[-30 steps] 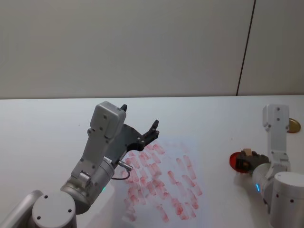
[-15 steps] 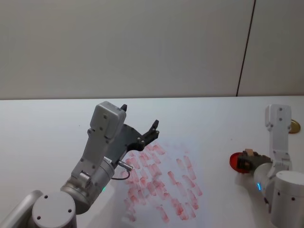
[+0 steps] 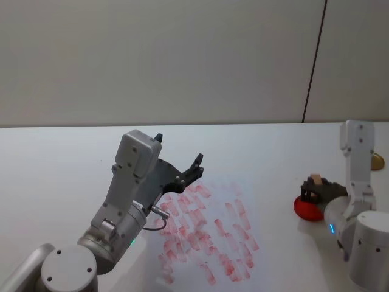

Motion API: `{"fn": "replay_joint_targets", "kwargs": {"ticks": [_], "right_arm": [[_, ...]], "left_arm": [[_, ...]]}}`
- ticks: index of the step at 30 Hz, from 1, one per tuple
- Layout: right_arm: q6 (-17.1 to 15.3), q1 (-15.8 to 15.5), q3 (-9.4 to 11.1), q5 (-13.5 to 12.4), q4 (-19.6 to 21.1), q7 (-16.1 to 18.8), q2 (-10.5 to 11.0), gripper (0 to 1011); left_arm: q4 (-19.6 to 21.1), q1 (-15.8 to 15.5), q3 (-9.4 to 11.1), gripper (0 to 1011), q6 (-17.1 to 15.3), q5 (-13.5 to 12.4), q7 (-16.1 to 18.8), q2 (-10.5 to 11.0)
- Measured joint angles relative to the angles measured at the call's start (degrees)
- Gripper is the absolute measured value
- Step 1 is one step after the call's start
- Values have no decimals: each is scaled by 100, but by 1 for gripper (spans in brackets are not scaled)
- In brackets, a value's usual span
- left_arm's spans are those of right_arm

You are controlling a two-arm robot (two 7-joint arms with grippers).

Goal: Use the one hand to pick up the stamp and affix it onto the A4 paper.

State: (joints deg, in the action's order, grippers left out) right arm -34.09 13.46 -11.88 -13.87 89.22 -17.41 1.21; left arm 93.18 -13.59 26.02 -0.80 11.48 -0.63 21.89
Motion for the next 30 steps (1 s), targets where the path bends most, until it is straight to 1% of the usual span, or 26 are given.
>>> {"fn": "replay_joint_targets", "kwargs": {"ticks": [1, 4, 7, 10, 14, 15, 16, 17, 19, 20, 24, 25, 26, 27, 29, 30], "right_arm": [[0, 0, 0, 0, 0, 0, 0, 219], [69, 47, -21, 106, 10, 225, 1, 219], [101, 82, -35, 165, 2, 369, -1, 219], [157, 191, -70, 287, -104, 672, -21, 219], [201, 314, -98, 373, -247, 903, -47, 218], [242, 421, -114, 446, -391, 1109, -72, 218], [242, 421, -114, 446, -391, 1109, -72, 219], [272, 502, -126, 491, -501, 1235, -91, 219], [301, 609, -139, 534, -660, 1361, -118, 219], [343, 714, -151, 582, -818, 1502, -146, 219], [455, 1010, -180, 694, -1285, 1793, -228, 219], [493, 1144, -192, 731, -1504, 1881, -268, 219], [493, 1144, -192, 731, -1504, 1881, -268, 218], [530, 1253, -201, 765, -1681, 1965, -301, 219], [568, 1355, -207, 801, -1850, 2053, -331, 218], [595, 1453, -216, 825, -2016, 2115, -360, 218]], "left_arm": [[0, 0, 0, 993, 0, 0, 0, 0], [0, 0, 0, 993, 0, 0, 0, 0], [0, 0, 0, 993, 0, 0, 0, 0], [0, 0, 0, 993, 0, 0, 0, 0], [0, 0, 0, 993, 0, 0, 0, 0], [0, 0, 0, 993, 0, 0, 0, 0], [0, 0, 0, 993, 0, 0, 0, 0], [0, 0, 0, 993, 0, 0, 0, 0], [0, 0, 0, 993, 0, 0, 0, 0], [0, 0, 0, 993, 0, 0, 0, 0], [0, 0, 0, 993, 0, 0, 0, 0], [0, 0, 0, 993, 0, 0, 0, 0], [0, 0, 0, 993, 0, 0, 0, 0], [0, 0, 0, 993, 0, 0, 0, 0], [0, 0, 0, 993, 0, 0, 0, 0], [0, 0, 0, 993, 0, 0, 0, 0]]}}
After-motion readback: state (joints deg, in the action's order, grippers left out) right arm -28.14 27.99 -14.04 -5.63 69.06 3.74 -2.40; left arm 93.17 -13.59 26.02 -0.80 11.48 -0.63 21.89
